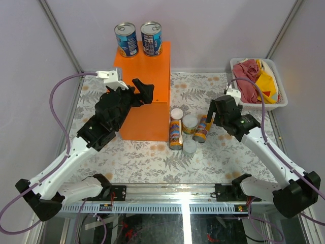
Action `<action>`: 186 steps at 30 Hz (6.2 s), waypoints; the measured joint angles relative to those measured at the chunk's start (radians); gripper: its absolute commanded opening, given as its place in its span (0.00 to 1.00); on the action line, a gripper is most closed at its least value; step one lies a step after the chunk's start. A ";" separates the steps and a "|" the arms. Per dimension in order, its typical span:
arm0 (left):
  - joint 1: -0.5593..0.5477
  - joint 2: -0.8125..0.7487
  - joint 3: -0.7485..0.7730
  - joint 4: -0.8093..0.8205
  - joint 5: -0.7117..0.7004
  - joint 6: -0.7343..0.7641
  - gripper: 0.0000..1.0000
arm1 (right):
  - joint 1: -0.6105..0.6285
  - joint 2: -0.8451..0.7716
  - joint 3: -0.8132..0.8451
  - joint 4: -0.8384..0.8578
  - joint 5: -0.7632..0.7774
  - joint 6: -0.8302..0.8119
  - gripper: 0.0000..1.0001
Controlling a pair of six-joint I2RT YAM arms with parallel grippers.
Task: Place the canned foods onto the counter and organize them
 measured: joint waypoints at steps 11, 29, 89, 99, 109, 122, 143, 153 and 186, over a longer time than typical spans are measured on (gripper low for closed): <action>-0.038 -0.004 0.000 -0.032 -0.003 0.000 0.87 | -0.123 0.123 -0.026 0.055 -0.167 0.054 0.89; -0.042 -0.015 -0.002 -0.047 0.013 0.001 0.87 | -0.185 0.381 -0.002 0.153 -0.274 0.060 0.90; -0.043 -0.071 -0.071 0.020 0.018 0.007 0.87 | -0.215 0.483 0.044 0.158 -0.351 0.051 0.00; -0.043 -0.096 -0.092 0.027 0.024 0.000 0.87 | -0.215 0.338 0.044 0.127 -0.308 0.010 0.00; -0.043 -0.106 -0.100 0.029 0.024 -0.005 0.87 | -0.215 0.281 0.043 0.098 -0.265 -0.031 0.00; -0.043 -0.109 -0.103 0.029 0.024 -0.005 0.87 | -0.215 0.262 0.156 0.040 -0.241 -0.092 0.00; -0.043 -0.101 -0.077 -0.006 -0.037 0.012 0.89 | -0.048 0.421 1.032 -0.058 -0.220 -0.236 0.00; -0.043 -0.087 -0.019 -0.040 -0.101 0.061 0.94 | 0.151 0.718 1.445 -0.113 -0.219 -0.322 0.00; 0.054 -0.032 0.005 -0.030 -0.099 0.155 0.99 | 0.426 0.896 1.403 0.284 -0.140 -0.551 0.00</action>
